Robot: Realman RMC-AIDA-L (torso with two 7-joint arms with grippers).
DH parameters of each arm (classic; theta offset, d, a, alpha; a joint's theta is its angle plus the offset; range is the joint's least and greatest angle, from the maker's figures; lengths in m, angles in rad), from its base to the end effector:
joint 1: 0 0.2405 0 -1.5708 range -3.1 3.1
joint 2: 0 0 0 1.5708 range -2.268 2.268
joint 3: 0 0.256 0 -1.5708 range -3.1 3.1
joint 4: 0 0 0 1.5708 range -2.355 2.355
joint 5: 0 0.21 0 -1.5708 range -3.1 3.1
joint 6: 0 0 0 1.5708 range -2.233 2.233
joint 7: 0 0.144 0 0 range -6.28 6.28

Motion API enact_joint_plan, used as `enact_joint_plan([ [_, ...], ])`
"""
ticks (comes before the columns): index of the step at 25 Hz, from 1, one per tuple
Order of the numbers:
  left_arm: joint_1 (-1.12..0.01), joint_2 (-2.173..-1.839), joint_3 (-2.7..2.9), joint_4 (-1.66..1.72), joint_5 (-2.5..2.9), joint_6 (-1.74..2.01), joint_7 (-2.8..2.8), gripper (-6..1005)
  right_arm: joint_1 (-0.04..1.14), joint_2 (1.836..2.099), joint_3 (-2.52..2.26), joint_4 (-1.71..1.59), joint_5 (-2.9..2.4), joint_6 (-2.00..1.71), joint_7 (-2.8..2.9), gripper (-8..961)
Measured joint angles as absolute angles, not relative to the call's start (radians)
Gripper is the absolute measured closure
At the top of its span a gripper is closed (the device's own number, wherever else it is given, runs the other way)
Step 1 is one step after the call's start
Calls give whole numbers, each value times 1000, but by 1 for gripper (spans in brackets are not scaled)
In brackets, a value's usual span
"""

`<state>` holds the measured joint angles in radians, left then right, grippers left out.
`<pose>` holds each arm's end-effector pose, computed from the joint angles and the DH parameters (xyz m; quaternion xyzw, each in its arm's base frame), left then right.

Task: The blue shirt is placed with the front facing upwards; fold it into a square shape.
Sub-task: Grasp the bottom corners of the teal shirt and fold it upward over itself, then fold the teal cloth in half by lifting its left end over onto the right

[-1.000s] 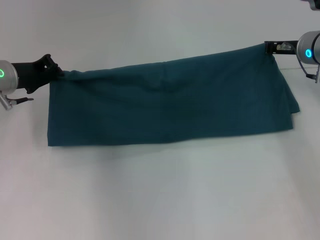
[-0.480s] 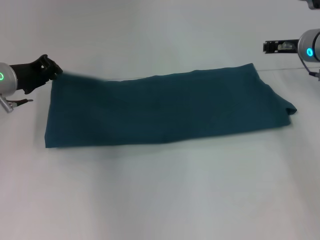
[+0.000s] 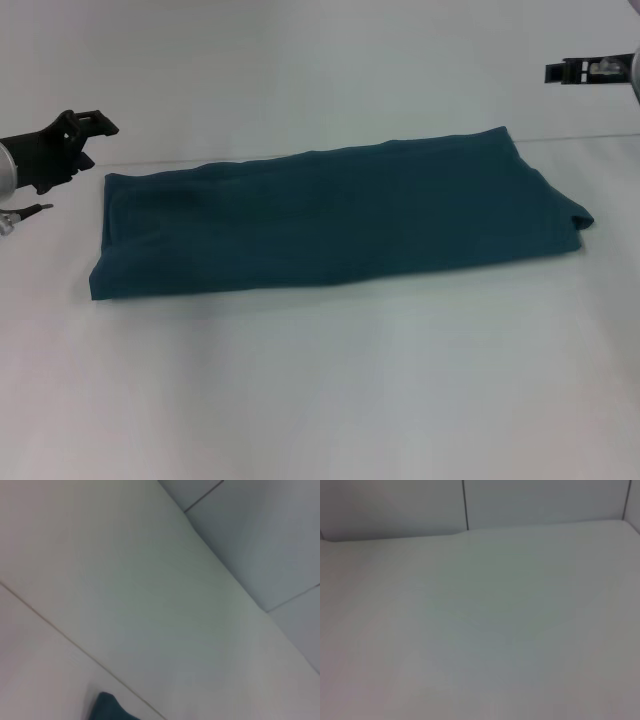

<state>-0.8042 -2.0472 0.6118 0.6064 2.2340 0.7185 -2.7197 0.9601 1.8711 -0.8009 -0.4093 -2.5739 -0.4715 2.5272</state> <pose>-0.2614 0.4701 0.0469 -0.5718 -0.6821 -0.3071 0.3368 0.2584 0.5171 0.0982 -0.7124 0.4675 0.0857 0.5163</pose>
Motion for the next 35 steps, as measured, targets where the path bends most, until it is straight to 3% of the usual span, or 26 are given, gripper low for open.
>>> enact_joint_plan([
  [6,-795,-2046,616,624,2168,804,-2630,317,886,1869,-788,-521,-2454,-627,2503,347],
  [8,-786,-2040,612,627,2113,867,-2573,301,841,1873,-778,-579,-2353,-716,2455,332],
  [14,-708,-2024,608,654,1929,1067,-2463,254,684,1861,-668,-632,-1953,-1076,2264,101],
  [17,-665,-2023,607,668,1879,1125,-2449,257,578,1879,-625,-632,-1817,-1265,2187,19],
  [27,-602,-2029,590,618,1915,1234,-2451,266,466,1928,-608,-619,-1771,-1406,2129,26],
  [35,-611,-2088,603,518,1917,1078,-2433,267,466,1927,-602,-591,-1771,-1382,2113,26],
])
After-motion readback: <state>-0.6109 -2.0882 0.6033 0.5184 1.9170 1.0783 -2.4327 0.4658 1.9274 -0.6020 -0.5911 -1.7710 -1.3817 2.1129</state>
